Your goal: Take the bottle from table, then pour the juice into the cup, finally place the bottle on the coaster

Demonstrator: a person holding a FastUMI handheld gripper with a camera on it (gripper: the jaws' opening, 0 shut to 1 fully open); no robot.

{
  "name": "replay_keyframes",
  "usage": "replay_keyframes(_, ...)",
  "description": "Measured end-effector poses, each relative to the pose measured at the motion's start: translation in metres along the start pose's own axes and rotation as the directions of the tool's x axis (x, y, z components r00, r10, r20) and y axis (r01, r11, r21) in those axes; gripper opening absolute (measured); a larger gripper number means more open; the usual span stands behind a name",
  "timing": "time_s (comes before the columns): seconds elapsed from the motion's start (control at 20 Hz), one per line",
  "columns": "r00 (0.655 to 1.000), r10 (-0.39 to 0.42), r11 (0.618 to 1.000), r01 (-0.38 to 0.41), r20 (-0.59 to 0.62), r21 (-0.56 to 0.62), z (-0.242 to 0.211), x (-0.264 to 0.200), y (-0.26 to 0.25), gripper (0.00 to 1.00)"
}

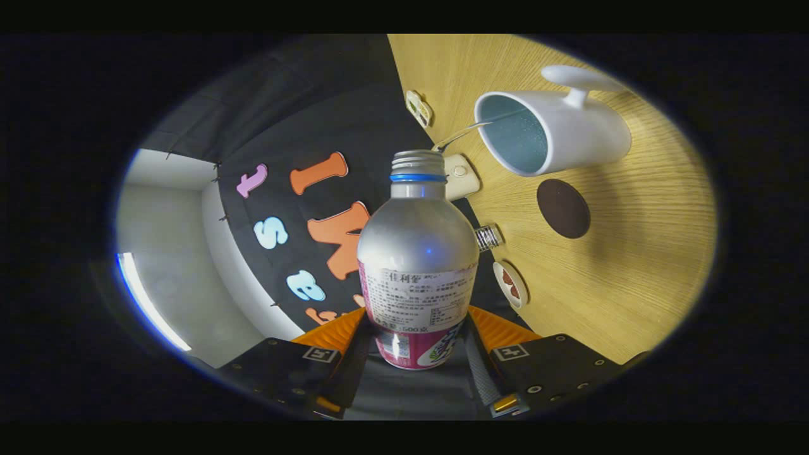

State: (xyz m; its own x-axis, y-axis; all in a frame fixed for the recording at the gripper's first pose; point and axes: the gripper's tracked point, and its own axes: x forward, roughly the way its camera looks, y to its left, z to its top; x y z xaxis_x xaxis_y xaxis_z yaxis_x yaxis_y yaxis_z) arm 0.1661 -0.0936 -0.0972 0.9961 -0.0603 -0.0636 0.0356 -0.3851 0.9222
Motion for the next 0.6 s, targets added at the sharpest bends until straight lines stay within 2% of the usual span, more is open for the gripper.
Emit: replay_keyframes(0.6,0.999,0.04,0.997,-0.039,-0.016,0.073,-0.009,0.0,0.011,0.74)
